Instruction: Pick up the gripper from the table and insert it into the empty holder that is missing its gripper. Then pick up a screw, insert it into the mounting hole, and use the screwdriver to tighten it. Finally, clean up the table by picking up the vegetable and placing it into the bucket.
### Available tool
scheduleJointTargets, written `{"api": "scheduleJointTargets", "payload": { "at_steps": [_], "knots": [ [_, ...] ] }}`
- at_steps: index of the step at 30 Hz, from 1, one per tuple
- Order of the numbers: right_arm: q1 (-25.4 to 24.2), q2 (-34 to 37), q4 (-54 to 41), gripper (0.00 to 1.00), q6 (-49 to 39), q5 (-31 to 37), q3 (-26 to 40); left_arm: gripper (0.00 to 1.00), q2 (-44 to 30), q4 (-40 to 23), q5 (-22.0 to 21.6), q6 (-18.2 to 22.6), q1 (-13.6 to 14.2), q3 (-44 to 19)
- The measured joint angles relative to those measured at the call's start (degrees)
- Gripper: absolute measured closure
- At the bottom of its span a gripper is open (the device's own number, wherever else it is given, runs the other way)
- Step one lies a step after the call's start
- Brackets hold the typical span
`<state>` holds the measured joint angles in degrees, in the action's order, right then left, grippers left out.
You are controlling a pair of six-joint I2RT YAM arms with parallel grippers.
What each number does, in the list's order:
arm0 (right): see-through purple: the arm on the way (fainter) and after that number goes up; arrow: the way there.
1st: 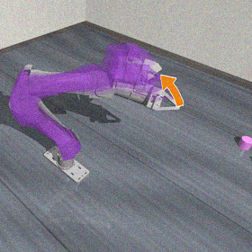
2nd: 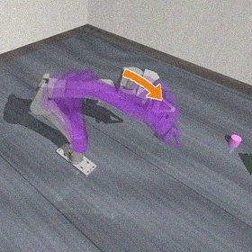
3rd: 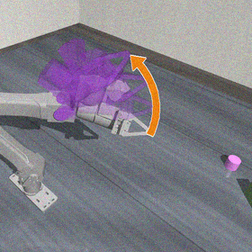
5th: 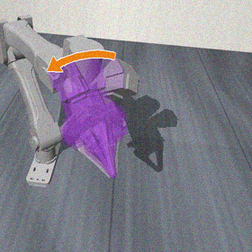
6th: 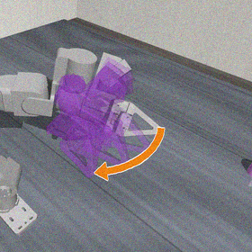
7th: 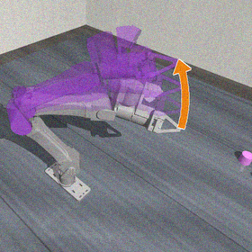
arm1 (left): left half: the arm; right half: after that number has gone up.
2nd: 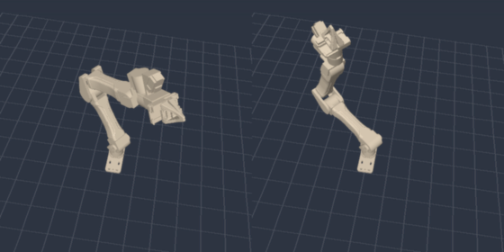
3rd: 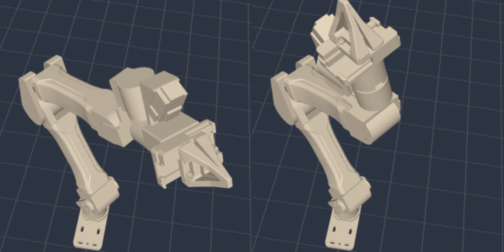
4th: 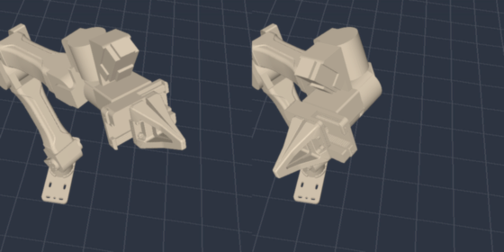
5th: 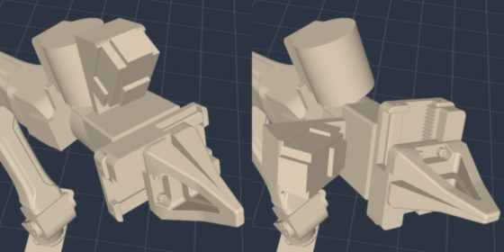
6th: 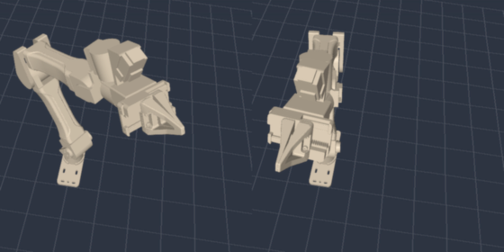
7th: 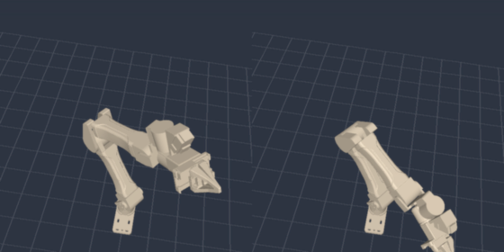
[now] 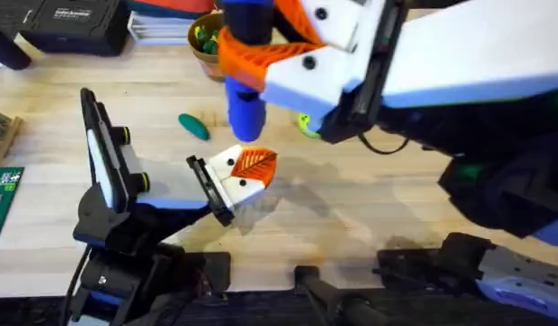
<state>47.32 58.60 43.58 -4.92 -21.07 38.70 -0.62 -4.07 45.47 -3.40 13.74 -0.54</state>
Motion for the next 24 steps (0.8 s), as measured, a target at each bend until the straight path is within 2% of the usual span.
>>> {"api": "scheduleJointTargets", "payload": {
  "at_steps": [5,24],
  "knots": [
    [2.0,2.1,3.8,0.971,-1.1,0.0,0.0,0.996,0.0,0.0,0.0,0.0,0.0,0.0],
    [5.0,4.7,4.5,0.971,-0.9,0.0,0.0,0.996,0.0,0.0,0.0,0.0,0.0,0.0]
  ]
}}
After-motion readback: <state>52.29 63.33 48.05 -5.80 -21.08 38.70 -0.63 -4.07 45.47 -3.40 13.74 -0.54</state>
